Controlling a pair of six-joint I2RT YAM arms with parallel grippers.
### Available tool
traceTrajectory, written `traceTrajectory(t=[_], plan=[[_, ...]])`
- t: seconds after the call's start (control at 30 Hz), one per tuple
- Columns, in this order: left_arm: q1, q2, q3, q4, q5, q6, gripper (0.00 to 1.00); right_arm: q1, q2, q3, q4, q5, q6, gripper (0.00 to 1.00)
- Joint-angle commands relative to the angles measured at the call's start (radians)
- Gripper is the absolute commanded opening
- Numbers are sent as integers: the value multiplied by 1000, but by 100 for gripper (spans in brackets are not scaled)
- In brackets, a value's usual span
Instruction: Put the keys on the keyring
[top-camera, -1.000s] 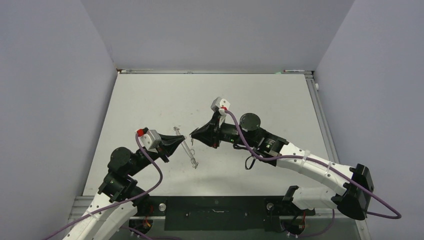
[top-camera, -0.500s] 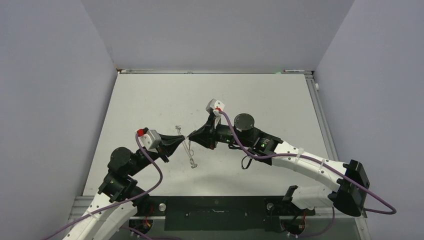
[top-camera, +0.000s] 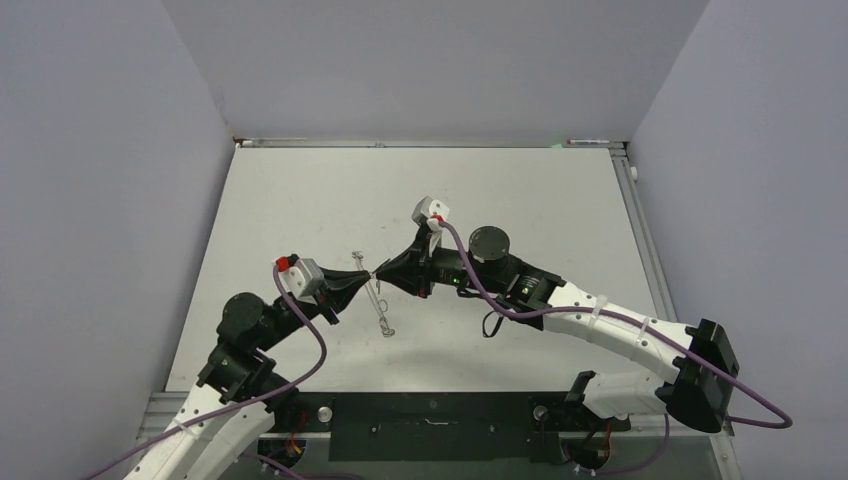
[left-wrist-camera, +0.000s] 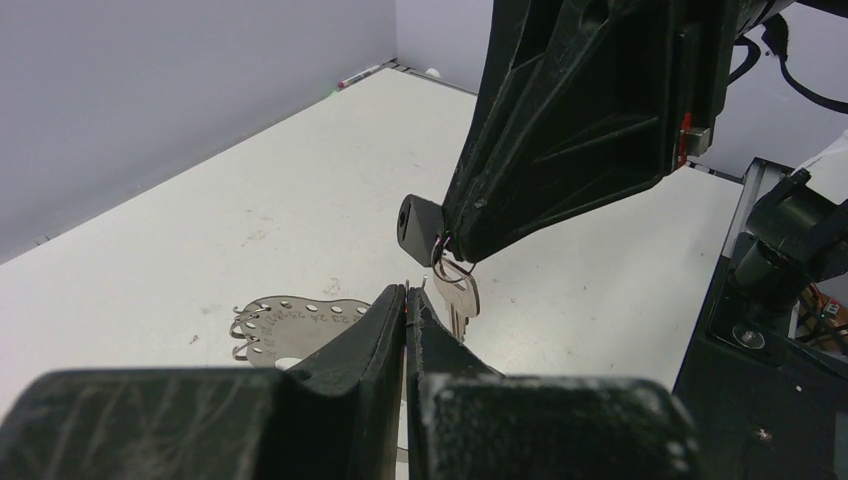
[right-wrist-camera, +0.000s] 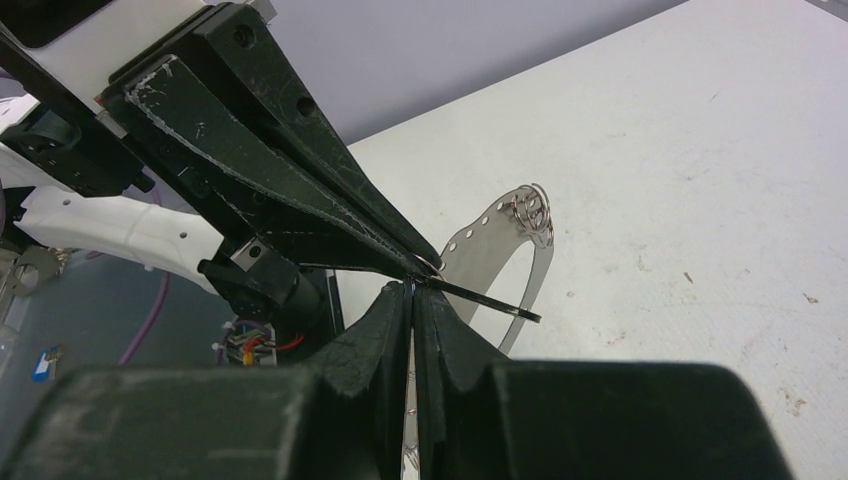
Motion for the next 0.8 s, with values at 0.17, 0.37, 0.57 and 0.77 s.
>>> traceTrajectory(t=[0.17, 0.37, 0.57, 0.77], plan=[[6, -1, 3, 68, 14, 4, 0, 9, 7, 35, 83, -2, -9, 5], [6, 0, 3, 69, 17, 4, 0, 8, 20, 36, 80, 5, -7, 5], [6, -2, 3, 69, 16, 3, 0, 10, 28, 39, 78, 5, -7, 5], [6, -7, 2, 69, 15, 3, 0, 11, 37, 42, 58, 35, -14, 5]])
